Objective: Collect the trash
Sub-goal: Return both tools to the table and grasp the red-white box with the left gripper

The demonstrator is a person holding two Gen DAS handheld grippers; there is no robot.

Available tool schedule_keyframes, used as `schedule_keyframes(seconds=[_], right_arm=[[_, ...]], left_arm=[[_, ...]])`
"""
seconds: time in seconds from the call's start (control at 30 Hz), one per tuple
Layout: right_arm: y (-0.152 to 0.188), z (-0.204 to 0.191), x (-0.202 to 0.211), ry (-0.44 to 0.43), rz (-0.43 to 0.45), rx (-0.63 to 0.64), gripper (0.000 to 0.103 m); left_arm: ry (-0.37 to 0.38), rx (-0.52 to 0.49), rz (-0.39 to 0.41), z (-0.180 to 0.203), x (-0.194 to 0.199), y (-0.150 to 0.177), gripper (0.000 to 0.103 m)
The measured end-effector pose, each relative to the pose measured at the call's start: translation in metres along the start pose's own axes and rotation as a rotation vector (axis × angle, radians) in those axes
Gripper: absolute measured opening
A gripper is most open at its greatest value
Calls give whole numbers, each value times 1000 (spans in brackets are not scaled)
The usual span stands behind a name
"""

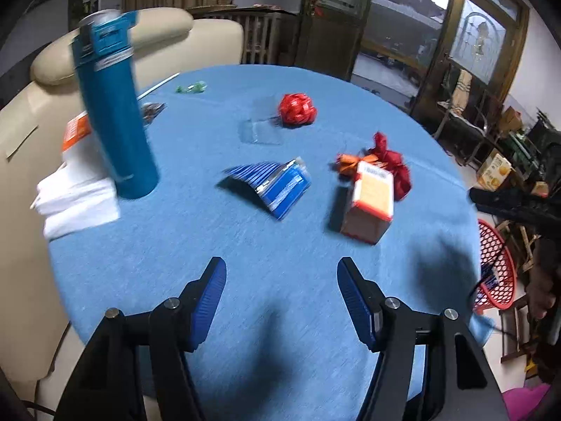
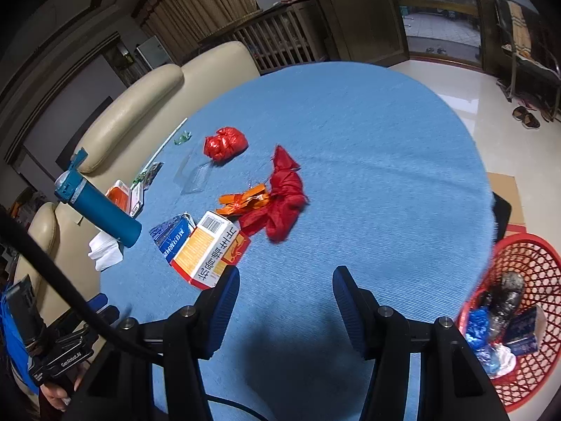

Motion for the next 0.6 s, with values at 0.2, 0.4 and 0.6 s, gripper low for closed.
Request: schedule_keyframes(seconds=[0.2, 0.4, 0.6], right_arm=[[2, -2, -14, 14, -33, -6, 59], [-7, 7, -12, 41, -26, -15, 59], [-54, -3, -9, 54, 22, 50, 59]], left_arm=[[90, -60, -5, 37, -27, -35, 77], [104, -80, -43, 66, -65, -57, 77], [86, -141, -52, 81, -93, -57, 52]])
Point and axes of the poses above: each gripper's, at about its wrist camera, not at the fingertips, and x roughly against the way its jaws point, z to its right, y to its underside, the point moved 2 cm from there along -x, roughly the way its jaws point, and after that the axes turned 7 degrees about -z, right-handed, at the moved point
